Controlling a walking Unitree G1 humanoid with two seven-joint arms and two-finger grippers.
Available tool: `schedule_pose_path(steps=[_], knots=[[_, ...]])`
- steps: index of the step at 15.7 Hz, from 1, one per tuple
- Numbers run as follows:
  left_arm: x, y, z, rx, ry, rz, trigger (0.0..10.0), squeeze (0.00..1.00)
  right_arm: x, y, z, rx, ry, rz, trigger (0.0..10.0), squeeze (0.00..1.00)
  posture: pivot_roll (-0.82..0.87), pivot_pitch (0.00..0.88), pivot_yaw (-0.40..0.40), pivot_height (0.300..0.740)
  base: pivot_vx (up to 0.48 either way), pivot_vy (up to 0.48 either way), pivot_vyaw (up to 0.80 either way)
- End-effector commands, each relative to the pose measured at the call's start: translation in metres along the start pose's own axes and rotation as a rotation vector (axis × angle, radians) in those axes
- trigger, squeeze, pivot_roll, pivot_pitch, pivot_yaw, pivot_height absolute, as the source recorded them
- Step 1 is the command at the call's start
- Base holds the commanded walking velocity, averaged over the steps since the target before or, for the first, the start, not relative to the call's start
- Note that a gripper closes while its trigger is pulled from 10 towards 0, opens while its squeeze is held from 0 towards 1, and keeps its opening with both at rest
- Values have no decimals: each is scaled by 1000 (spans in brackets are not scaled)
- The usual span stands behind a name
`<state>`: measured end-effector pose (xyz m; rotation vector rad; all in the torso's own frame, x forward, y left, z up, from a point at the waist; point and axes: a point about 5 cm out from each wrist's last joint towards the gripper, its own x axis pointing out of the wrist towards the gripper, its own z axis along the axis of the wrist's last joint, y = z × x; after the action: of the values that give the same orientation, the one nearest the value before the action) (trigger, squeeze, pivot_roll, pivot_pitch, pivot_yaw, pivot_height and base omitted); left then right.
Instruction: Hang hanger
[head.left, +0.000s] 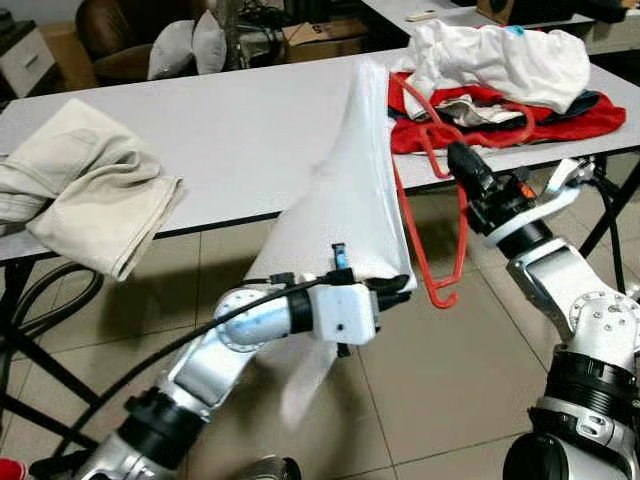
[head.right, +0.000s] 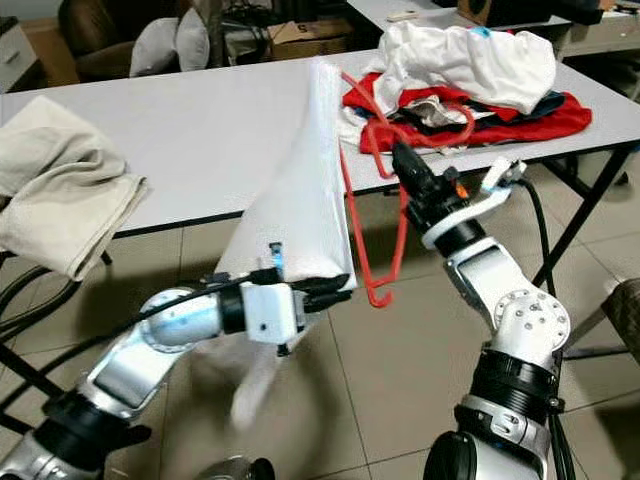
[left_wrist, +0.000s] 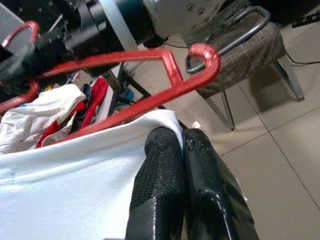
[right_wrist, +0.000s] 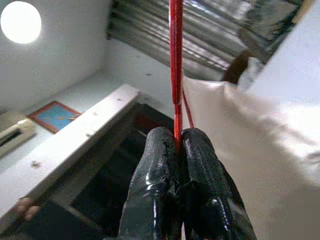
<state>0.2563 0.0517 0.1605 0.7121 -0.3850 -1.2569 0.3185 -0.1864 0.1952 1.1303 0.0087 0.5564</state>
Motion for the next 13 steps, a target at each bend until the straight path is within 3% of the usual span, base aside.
schedule_pose_path(steps=[1,4,5,6,9,10,13], knots=[[-2,-3,4,9,-7,-32,0,0,1,-3,3,-31,-13,-35,10000,0,-66,0,65,740,0,0,0],[-8,-6,-1,32,42,-55,0,0,1,-5,6,-36,-20,-49,10000,0,-58,0,62,740,0,0,0],[-14,-6,-3,45,71,-60,0,0,1,-9,13,-48,-72,-99,10000,0,-55,0,61,740,0,0,0],[-16,-5,-3,49,82,-65,0,0,2,-12,18,-4,-115,-119,10000,0,-49,0,59,740,0,0,0],[-13,-5,-3,21,82,-79,0,0,8,-15,20,39,-171,-138,10000,0,-49,0,63,740,0,0,0],[-10,-7,-2,-16,68,-82,0,0,14,-17,19,42,-203,-168,10000,0,-48,0,70,740,0,0,0],[-10,-8,-3,-19,92,-100,0,0,25,-24,18,39,-278,-260,10000,0,-46,0,78,740,0,0,0]])
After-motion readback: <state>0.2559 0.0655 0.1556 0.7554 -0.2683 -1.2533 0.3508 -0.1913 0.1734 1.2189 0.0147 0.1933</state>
